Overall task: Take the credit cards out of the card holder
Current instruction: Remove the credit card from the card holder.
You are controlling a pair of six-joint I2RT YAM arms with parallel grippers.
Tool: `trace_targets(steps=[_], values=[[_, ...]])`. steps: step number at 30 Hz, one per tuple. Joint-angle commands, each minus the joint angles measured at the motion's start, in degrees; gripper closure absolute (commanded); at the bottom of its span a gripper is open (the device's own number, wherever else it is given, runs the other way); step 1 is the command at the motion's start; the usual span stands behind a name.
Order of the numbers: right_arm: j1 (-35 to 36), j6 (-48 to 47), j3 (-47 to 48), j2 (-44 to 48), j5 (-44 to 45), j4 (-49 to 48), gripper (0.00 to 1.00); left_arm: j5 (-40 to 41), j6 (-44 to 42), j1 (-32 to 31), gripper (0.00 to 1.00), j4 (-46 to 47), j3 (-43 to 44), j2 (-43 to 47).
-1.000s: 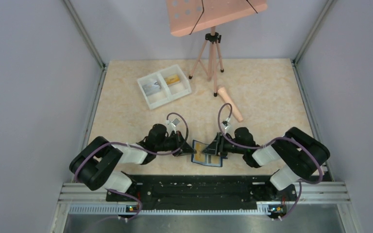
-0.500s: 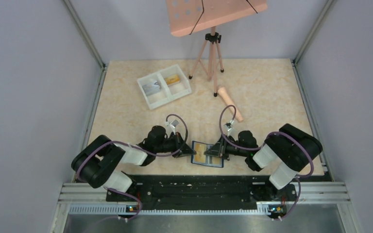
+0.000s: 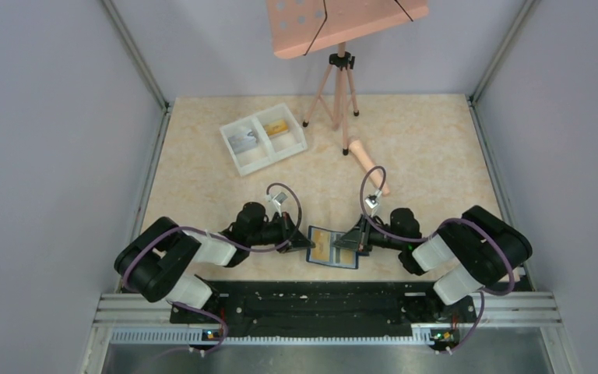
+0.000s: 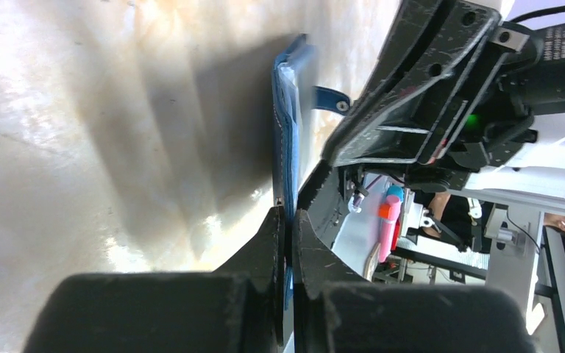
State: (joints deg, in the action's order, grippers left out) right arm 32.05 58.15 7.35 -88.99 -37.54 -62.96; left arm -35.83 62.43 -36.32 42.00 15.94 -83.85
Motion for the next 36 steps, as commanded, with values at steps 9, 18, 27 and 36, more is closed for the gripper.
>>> trace_targets(steps=[9, 18, 27, 36], values=[[-1.2, -2.3, 1.3, 3.5, -1.1, 2.2, 0.97, -0.5, -1.6, 0.4, 1.0, 1.1, -1.3, -0.9], [-1.2, -2.4, 2.5, 2.6, -1.4, 3.4, 0.69, -2.5, 3.2, 0.4, 1.0, 8.5, -1.9, -1.4], [-1.2, 1.2, 1.9, -4.4, -3.0, -7.1, 0.68, -4.1, 8.0, 0.4, 1.0, 17.7, -2.3, -5.4], [-1.2, 5.4, 1.6, -11.4, -4.3, -18.7, 0.65, -4.0, 9.0, 0.4, 1.0, 20.3, -2.8, -6.4]])
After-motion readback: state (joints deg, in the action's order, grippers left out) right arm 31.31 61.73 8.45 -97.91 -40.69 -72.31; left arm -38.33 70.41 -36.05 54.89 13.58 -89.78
